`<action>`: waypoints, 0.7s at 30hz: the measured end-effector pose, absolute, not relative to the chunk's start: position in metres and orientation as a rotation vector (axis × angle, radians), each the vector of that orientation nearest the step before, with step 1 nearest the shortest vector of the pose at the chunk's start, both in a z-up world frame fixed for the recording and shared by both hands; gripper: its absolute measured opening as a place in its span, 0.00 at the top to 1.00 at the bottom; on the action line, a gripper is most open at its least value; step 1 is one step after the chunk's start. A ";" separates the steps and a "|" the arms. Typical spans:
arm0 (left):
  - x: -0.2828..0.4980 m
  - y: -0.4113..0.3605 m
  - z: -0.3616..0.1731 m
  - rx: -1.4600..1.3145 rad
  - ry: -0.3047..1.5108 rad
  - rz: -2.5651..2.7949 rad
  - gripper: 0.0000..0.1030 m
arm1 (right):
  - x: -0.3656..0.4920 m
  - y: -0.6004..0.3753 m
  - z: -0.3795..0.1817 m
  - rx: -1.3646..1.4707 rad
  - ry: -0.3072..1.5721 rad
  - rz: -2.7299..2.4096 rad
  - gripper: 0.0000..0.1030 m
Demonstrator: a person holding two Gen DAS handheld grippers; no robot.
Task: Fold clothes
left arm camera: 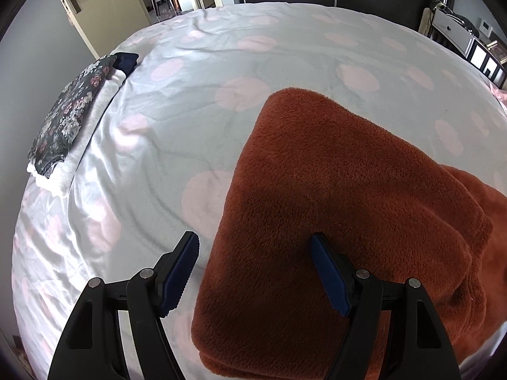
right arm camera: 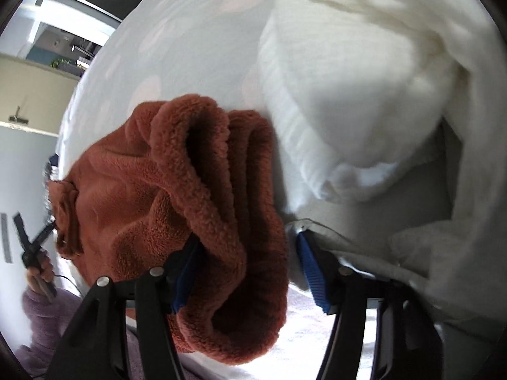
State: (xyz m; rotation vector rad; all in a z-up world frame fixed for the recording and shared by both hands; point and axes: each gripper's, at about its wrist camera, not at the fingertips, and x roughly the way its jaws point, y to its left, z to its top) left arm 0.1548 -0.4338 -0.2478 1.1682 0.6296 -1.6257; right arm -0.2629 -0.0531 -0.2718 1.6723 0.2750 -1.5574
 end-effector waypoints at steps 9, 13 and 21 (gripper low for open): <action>0.168 -0.436 -0.242 1.128 0.691 -1.646 0.28 | -0.244 -0.038 -0.259 1.645 0.217 -1.620 0.66; 0.176 -0.436 -0.237 1.095 0.731 -1.658 0.28 | -0.230 -0.037 -0.235 1.621 0.277 -1.683 0.71; 0.194 -0.433 -0.220 1.005 0.816 -1.725 0.28 | -0.191 -0.035 -0.131 1.529 0.336 -1.743 0.73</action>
